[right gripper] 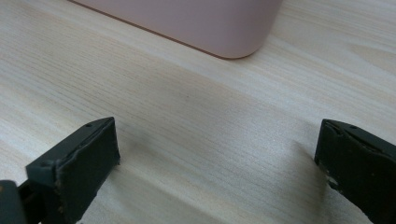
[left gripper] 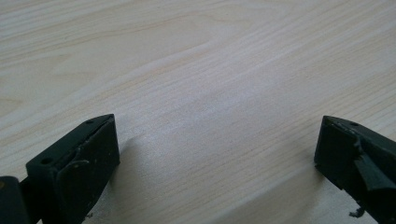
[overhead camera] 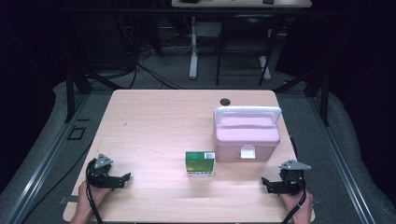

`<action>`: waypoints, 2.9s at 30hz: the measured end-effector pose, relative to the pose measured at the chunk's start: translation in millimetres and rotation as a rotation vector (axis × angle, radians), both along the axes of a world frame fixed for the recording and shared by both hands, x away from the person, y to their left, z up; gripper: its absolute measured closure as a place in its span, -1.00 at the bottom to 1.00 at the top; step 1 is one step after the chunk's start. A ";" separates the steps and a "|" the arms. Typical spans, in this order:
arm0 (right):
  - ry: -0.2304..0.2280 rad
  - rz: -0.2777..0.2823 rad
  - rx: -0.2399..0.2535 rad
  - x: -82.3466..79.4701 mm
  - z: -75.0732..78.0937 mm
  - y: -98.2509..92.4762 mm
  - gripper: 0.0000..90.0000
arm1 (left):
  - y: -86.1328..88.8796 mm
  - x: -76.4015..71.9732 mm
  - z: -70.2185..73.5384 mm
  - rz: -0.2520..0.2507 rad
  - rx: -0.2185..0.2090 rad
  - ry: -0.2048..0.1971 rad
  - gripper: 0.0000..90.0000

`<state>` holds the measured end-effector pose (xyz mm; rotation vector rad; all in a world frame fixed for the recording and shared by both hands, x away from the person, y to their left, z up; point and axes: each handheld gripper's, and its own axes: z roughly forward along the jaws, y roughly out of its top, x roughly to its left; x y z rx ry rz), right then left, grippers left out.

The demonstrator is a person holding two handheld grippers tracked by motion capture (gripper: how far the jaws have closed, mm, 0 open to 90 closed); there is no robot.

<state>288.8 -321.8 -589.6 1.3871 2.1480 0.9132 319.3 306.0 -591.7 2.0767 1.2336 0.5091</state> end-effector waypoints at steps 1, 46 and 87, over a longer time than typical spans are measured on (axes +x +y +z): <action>-0.001 0.002 -0.001 0.1 -0.1 -0.1 -1.00 | 0.6 0.0 0.3 -0.006 0.000 0.001 -1.00; -0.014 -0.005 0.005 -0.7 0.1 -0.1 -1.00 | -66.7 19.0 137.3 -0.475 0.200 0.129 -1.00; -0.005 -0.003 0.008 -0.4 -0.1 -0.6 -1.00 | -192.1 48.4 200.4 -0.829 0.480 0.159 -1.00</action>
